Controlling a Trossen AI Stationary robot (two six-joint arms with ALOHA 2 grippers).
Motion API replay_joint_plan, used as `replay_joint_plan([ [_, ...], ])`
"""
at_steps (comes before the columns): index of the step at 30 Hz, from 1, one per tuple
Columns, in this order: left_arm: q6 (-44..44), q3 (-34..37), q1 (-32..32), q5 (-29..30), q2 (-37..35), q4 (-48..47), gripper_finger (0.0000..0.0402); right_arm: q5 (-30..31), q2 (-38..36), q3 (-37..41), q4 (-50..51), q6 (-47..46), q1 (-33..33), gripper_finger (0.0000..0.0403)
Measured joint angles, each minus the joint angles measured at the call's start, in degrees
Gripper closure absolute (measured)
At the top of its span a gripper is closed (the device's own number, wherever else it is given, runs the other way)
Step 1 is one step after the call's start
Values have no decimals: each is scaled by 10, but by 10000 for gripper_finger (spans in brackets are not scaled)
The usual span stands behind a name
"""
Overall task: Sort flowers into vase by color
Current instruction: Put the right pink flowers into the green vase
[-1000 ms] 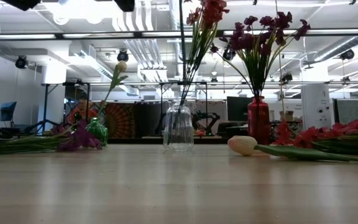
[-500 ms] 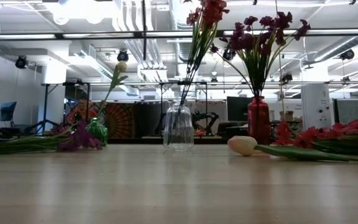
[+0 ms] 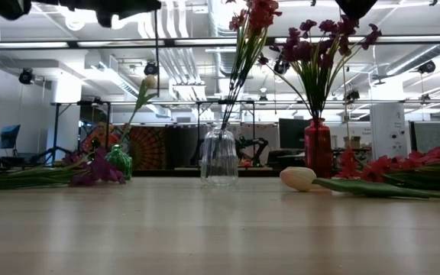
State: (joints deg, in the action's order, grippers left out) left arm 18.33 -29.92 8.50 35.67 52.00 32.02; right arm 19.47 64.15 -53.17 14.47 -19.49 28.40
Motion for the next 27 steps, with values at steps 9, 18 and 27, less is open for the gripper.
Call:
replay_joint_plan([
  [9,-20,44,-104,70,-62,-46,400,3,6,0,-2,24,-3,193],
  [18,-36,47,-141,118,-84,-88,400,47,7,0,-2,44,-3,193],
  [27,-129,73,-188,120,-111,-118,400,67,7,0,-23,55,-3,193],
])
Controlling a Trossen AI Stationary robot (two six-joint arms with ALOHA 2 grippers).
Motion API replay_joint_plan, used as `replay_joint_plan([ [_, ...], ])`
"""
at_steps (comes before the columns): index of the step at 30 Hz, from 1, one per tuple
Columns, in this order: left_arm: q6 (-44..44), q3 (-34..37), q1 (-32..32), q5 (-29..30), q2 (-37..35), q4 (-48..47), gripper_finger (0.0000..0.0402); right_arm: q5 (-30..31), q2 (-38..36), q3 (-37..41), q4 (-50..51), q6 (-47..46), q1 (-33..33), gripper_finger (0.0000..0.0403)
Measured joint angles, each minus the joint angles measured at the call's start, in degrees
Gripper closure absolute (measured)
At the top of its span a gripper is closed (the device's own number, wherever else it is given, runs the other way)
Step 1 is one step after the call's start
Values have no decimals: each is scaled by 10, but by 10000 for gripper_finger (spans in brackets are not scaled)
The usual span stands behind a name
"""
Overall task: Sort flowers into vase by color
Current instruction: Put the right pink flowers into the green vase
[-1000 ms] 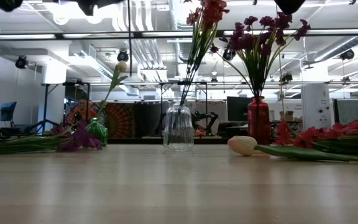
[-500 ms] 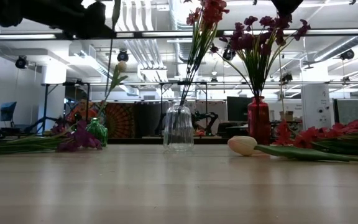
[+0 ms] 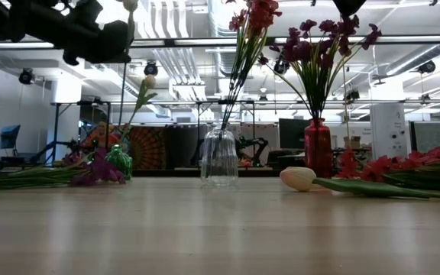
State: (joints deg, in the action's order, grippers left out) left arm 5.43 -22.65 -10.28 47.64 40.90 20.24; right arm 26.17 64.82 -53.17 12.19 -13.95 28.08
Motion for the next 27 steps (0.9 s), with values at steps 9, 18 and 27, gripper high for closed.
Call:
replay_joint_plan([
  [9,-19,1,-28,-1,-5,-47,400,42,0,0,-19,11,-18,193],
  [18,-22,7,-35,-6,-2,-42,400,40,9,0,-19,36,-47,193],
  [27,-15,7,-74,-39,11,-23,400,39,17,0,-26,46,-55,193],
])
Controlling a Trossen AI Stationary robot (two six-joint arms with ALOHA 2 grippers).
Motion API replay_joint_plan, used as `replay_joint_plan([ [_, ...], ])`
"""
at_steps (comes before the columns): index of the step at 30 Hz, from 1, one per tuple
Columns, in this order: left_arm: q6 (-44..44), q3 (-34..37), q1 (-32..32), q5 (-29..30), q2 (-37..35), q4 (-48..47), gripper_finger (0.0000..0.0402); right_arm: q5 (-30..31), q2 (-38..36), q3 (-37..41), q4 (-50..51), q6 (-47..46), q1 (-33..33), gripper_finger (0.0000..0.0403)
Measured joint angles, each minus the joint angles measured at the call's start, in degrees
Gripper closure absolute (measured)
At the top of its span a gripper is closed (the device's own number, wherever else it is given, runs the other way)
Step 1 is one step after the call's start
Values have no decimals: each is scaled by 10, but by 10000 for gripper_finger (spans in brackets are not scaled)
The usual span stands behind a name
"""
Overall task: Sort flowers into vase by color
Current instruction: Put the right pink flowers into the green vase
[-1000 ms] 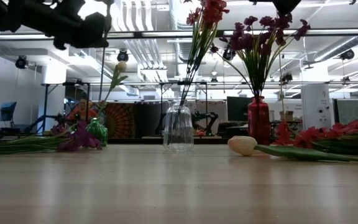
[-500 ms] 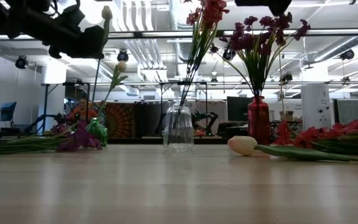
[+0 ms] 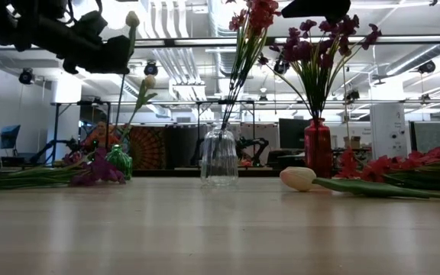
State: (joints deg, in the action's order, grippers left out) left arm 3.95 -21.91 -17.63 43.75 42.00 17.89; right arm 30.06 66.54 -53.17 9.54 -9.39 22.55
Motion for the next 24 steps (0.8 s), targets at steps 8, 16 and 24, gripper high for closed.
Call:
replay_joint_plan([
  [8,0,0,-27,-23,22,5,400,0,0,0,0,0,0,193],
  [16,16,0,-32,-28,34,36,400,0,0,0,0,1,0,193],
  [24,16,10,-32,-29,34,64,400,0,0,0,0,4,0,193],
])
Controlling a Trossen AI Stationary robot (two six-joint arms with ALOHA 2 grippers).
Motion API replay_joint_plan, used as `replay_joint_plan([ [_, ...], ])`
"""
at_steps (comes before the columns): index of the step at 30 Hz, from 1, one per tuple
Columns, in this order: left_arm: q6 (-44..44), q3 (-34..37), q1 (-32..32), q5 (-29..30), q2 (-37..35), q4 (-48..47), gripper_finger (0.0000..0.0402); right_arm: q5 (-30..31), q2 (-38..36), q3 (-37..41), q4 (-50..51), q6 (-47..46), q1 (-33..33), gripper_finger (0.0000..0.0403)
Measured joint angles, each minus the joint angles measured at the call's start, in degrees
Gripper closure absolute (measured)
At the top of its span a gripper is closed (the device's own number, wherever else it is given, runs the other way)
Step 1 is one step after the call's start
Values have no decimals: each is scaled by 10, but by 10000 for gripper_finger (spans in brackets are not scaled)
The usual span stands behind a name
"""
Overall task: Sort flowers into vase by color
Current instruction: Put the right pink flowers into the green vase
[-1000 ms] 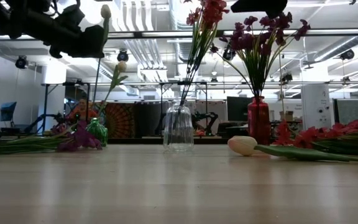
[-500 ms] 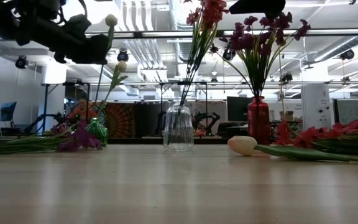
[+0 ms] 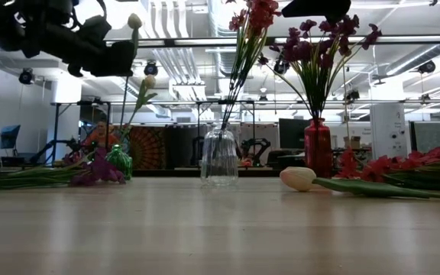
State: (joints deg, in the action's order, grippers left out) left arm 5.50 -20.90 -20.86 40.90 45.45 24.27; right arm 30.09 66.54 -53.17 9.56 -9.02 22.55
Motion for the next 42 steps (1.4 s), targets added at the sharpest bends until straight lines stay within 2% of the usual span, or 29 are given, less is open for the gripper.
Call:
replay_joint_plan([
  [7,-1,32,0,1,-3,38,400,0,0,0,0,1,0,193],
  [23,0,35,0,4,-1,38,392,0,0,0,0,1,0,193],
  [34,-4,35,0,5,-1,29,365,0,0,0,0,1,0,193],
  [42,-5,35,0,5,-1,27,322,0,0,0,0,1,0,193],
])
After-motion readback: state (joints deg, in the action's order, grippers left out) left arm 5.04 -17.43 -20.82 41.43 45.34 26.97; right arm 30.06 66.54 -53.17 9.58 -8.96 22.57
